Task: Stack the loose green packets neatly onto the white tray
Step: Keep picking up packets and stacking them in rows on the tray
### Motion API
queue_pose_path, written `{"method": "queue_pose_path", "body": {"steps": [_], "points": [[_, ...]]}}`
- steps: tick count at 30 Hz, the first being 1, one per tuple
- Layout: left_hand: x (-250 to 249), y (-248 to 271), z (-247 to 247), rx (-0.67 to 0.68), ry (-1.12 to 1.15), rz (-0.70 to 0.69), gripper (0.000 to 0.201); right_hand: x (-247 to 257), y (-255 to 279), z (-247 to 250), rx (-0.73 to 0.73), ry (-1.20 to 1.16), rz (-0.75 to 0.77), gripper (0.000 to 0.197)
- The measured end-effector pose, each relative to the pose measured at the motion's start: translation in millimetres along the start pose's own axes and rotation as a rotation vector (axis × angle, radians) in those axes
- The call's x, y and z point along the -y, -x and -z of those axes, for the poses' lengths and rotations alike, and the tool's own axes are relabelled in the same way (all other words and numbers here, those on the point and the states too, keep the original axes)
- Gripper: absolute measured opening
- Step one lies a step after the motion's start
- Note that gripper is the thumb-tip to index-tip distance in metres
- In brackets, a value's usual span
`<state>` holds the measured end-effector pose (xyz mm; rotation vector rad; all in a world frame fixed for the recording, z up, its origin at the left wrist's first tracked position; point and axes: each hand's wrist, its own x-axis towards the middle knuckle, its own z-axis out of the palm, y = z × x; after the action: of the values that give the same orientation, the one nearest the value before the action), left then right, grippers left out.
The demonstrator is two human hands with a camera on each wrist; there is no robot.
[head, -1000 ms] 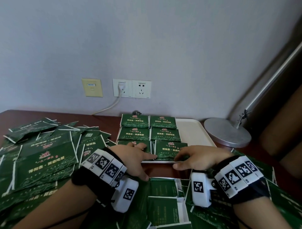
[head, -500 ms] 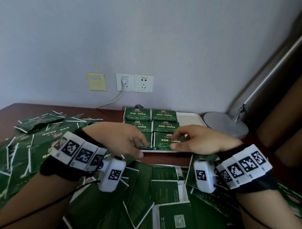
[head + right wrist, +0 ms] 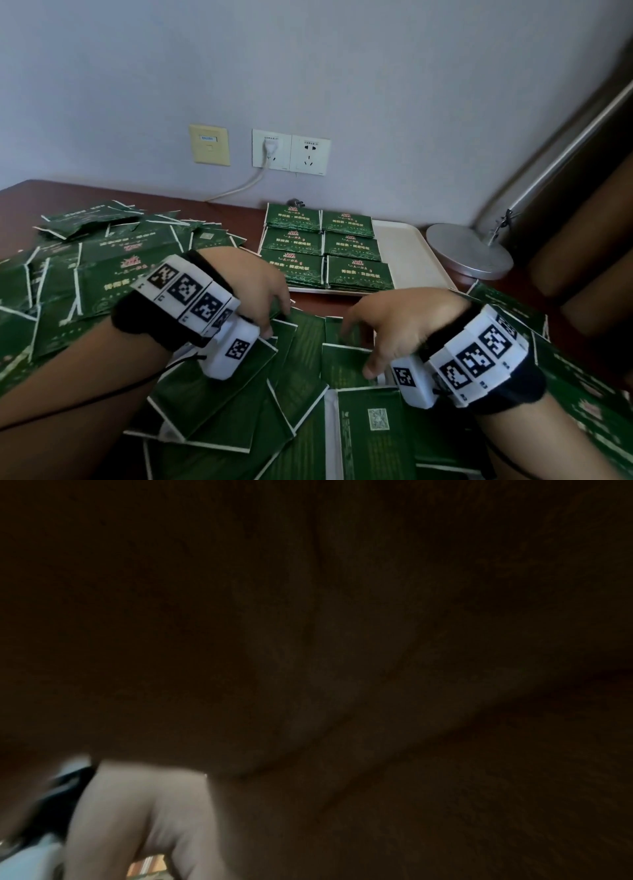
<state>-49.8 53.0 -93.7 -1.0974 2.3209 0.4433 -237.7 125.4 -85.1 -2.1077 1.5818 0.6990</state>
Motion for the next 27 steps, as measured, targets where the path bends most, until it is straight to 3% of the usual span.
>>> {"method": "queue_pose_path", "body": {"steps": [5,8,11,13,16,21,23,27], "points": [[9,-8,-4,-0.027,-0.021,-0.007,0.031,1,-7,-3,-0.033,0.041,0.069,0.028],[16,-11,-6,-0.098,0.016,-0.057,0.006,-5,-5,-4,-0.137,-0.02,0.096,0.019],[21,-5,-1,-0.201,0.109,-0.122,0.017,-15,7,0,-0.272,-0.16,0.206,0.01],[24,-1,3,-0.244,0.156,-0.17,0.014,-26,16,5,-0.384,-0.233,0.277,0.019],[24,2,6,-0.305,0.191,-0.235,0.01,-42,22,8,-0.532,-0.423,0.403,0.003],[17,0,9,-0.691,0.374,-0.25,0.012,-66,16,12,-0.837,-0.651,0.456,0.02],[17,0,10,-0.843,0.493,-0.223,0.004,-69,13,16,-0.931,-0.722,0.456,0.019],[19,1,12,-1.016,0.746,-0.18,0.013,-78,5,19,-1.075,-0.877,0.454,0.019]]}}
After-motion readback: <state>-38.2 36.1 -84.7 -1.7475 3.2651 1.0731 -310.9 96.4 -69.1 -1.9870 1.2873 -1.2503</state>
